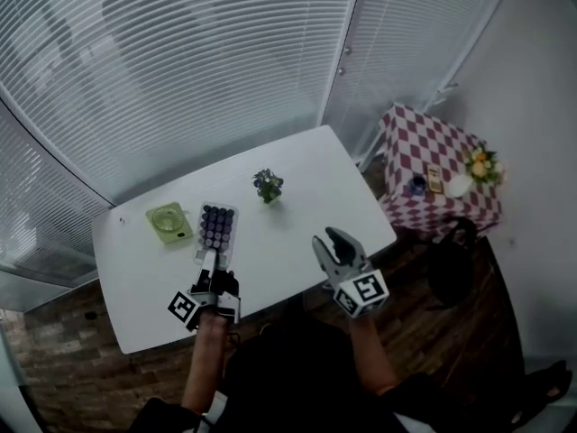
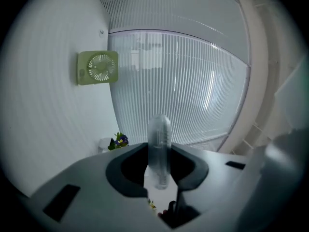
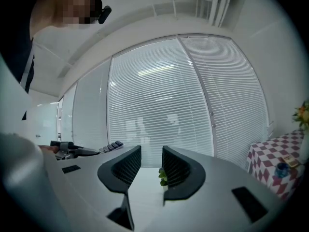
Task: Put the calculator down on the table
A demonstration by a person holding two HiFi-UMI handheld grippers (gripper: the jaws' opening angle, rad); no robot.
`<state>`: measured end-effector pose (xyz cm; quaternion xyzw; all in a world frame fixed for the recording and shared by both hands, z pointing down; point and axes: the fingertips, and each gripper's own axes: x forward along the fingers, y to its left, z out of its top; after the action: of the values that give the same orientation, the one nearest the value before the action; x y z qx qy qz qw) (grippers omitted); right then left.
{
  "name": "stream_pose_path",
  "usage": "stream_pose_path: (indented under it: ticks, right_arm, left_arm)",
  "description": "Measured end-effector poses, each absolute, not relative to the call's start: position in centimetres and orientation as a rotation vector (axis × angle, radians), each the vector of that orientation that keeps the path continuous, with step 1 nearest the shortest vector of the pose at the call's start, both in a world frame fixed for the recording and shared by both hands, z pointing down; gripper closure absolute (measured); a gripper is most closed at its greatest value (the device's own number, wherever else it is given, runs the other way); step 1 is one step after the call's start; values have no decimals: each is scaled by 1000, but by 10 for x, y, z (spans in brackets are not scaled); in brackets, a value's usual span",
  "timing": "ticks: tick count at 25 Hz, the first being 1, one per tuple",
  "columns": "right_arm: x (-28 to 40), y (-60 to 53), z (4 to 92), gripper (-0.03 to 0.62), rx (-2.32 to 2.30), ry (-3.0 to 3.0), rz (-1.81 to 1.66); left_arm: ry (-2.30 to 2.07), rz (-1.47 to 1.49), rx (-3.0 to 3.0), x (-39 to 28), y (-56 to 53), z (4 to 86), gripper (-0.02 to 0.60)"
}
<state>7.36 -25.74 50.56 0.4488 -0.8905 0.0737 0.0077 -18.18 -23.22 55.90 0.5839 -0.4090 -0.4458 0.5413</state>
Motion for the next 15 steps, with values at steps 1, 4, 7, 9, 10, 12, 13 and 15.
stream_pose_path:
  ticks: [1, 4, 7, 9, 10, 12, 13, 15]
  right_arm:
    - [75, -257, 506, 464, 1407, -2781, 232]
    - [78, -259, 505, 464, 1411, -2783, 228]
    - [81, -261, 505, 464, 1413, -2783, 232]
    - [84, -261, 507, 464, 1422, -2778, 245]
    - [86, -261, 509, 464, 1427, -2774, 255]
    - [89, -262, 512, 464, 1433, -2766, 269]
    - [90, -262, 512, 464, 1434, -2763, 272]
    - [92, -263, 512, 464, 1441, -2762, 272]
  left_arm:
    - [-970, -1050, 1390, -179, -233, 561, 482]
    - [-973, -1023, 1391, -172, -238, 572, 482]
    - [-973, -987, 1366, -166, -243, 590, 482]
    - [-954, -965, 1357, -159, -247, 599, 482]
    - [-944, -953, 1359, -155, -250, 603, 482]
    - [-924, -932, 1356, -147, -254, 612, 483]
    - [-915, -923, 1350, -144, -256, 617, 482]
    - [-903, -893, 1347, -136, -257, 625, 482]
